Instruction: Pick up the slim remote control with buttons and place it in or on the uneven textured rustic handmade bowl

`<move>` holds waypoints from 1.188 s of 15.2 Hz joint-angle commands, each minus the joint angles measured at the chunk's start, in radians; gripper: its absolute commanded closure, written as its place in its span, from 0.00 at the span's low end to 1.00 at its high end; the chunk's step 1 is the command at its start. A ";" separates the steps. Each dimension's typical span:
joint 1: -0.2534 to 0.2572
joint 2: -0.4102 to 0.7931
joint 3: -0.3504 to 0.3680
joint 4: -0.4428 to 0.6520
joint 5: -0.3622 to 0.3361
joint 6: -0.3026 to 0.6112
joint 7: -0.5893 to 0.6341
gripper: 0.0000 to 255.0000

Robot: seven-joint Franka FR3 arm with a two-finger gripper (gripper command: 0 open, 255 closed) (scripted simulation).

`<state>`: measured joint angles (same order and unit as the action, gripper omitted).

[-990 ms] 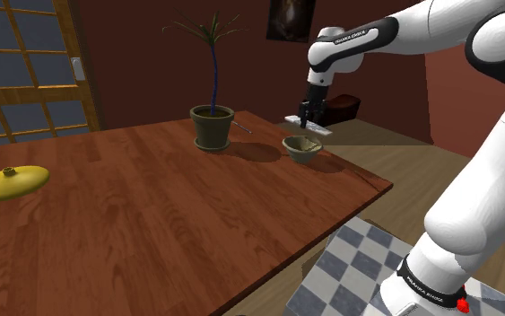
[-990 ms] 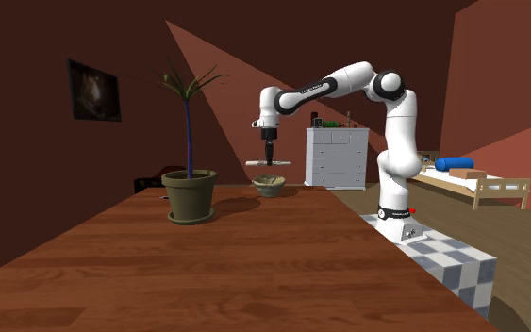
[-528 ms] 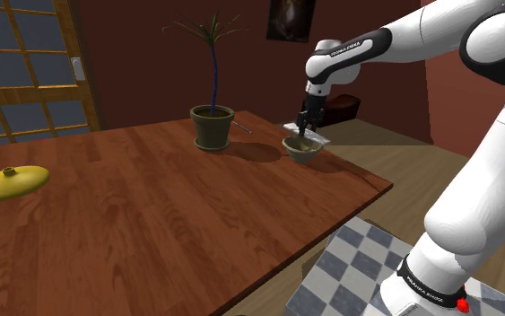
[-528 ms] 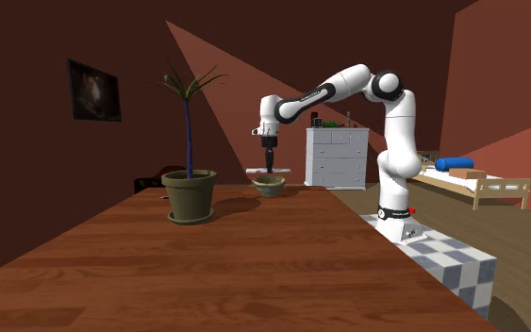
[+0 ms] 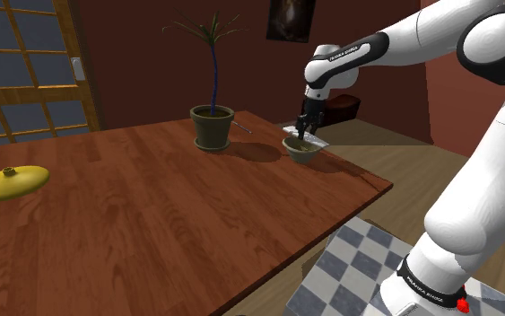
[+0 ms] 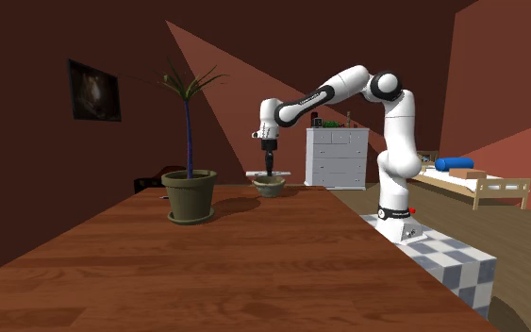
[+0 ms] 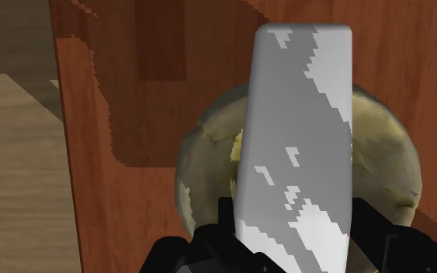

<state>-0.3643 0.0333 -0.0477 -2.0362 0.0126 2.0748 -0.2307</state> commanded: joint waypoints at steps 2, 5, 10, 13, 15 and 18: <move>0.000 0.000 0.000 0.000 0.000 0.000 0.000 0.00; 0.000 0.000 0.000 0.000 0.000 0.000 0.000 0.00; 0.000 -0.029 0.000 0.068 -0.002 -0.097 0.001 0.00; 0.000 -0.035 0.000 0.087 -0.003 -0.122 0.002 0.00; 0.000 -0.035 0.000 0.088 -0.003 -0.122 0.002 0.00; 0.000 -0.035 0.000 0.088 -0.003 -0.122 0.002 0.00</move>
<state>-0.3644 -0.0021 -0.0480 -1.9488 0.0101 1.9526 -0.2288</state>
